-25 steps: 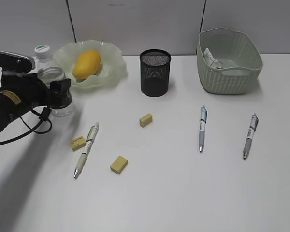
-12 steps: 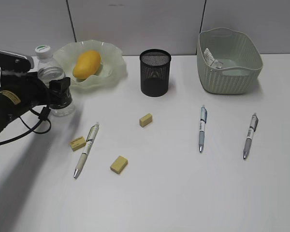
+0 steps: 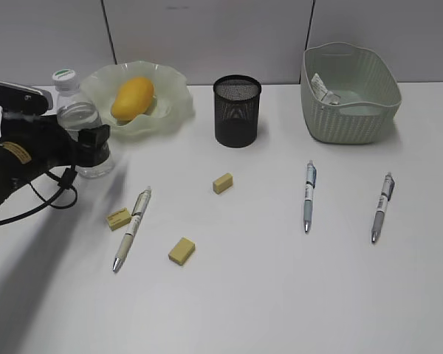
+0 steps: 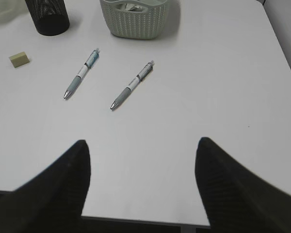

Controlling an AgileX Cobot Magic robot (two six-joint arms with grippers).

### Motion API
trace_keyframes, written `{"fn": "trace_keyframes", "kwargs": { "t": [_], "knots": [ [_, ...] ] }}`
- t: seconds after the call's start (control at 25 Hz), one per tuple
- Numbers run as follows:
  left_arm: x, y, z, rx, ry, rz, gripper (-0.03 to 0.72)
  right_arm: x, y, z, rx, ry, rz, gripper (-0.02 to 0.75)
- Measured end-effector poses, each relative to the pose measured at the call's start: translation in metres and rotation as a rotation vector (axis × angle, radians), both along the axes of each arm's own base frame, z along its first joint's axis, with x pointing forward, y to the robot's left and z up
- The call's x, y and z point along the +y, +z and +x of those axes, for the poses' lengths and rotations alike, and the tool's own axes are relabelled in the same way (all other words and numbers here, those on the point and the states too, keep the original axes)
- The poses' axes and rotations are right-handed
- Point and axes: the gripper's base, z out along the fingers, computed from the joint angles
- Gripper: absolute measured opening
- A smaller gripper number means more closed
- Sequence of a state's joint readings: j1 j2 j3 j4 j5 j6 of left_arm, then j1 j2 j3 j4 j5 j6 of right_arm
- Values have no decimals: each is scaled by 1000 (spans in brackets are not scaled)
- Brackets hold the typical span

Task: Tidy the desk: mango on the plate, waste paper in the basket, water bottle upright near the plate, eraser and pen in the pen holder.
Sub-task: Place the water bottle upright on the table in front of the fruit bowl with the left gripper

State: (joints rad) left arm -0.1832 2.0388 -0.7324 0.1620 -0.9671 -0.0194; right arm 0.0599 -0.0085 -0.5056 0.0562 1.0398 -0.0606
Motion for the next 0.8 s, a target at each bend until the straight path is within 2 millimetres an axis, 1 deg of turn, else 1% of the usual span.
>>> {"fn": "trace_keyframes", "kwargs": {
  "t": [0.16, 0.4, 0.6, 0.8],
  "knots": [
    [1, 1, -5, 9, -3, 2, 674, 0, 0, 0, 0, 0, 0, 531],
    [4, 14, -22, 6, -2, 2, 663, 0, 0, 0, 0, 0, 0, 531],
    [9, 29, -41, 40, 13, 16, 645, 0, 0, 0, 0, 0, 0, 531],
    [16, 48, -51, 155, 65, 48, 596, 0, 0, 0, 0, 1, 1, 531]
  ]
}}
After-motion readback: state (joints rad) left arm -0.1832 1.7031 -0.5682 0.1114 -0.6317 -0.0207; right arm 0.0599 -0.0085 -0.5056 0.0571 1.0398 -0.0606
